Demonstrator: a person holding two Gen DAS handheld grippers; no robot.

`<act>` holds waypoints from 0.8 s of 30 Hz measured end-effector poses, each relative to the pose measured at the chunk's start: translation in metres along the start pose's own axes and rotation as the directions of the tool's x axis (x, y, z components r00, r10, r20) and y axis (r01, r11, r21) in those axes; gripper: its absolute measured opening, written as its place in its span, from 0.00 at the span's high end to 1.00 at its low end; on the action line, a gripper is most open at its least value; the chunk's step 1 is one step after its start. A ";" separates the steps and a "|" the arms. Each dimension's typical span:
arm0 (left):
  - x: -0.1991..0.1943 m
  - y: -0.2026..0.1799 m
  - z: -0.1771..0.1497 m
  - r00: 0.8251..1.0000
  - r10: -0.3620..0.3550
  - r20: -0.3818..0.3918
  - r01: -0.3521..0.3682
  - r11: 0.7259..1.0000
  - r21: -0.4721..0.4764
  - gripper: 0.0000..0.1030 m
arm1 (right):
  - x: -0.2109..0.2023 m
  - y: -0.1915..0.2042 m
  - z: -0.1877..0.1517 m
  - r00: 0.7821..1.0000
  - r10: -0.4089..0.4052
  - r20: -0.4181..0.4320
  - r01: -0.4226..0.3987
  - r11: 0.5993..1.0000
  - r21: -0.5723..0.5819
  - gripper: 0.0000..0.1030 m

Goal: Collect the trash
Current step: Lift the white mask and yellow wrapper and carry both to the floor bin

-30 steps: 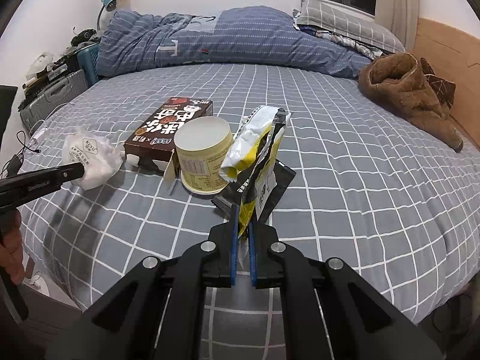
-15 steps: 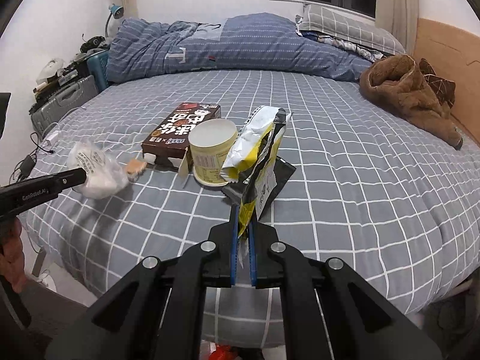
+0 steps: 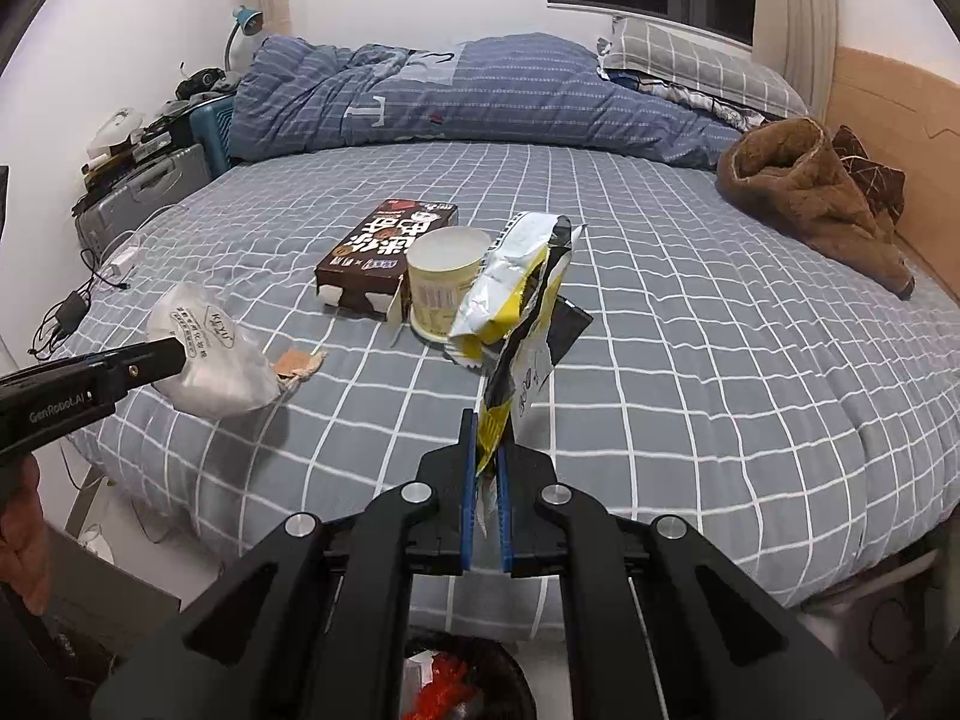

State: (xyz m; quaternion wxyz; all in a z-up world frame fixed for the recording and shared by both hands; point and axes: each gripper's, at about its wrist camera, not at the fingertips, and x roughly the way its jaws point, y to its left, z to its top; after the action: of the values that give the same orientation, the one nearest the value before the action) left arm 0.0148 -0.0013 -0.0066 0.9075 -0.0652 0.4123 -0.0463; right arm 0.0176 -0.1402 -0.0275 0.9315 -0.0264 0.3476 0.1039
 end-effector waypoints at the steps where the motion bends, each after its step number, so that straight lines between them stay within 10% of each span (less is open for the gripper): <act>1: -0.002 -0.002 -0.002 1.000 -0.004 0.000 0.004 1.000 0.001 0.72 | -0.002 0.001 -0.002 1.000 0.000 -0.002 0.000 1.000 -0.002 0.95; 24: -0.061 -0.019 -0.078 0.998 -0.048 -0.028 0.048 0.999 0.002 0.72 | -0.068 0.020 -0.055 0.999 0.047 -0.024 -0.047 0.999 -0.004 0.95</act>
State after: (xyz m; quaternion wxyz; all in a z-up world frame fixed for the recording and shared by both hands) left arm -0.0842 -0.0182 -0.0091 0.9003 -0.0733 0.4233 -0.0696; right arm -0.0716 -0.1391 -0.0241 0.9245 -0.0217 0.3589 0.1265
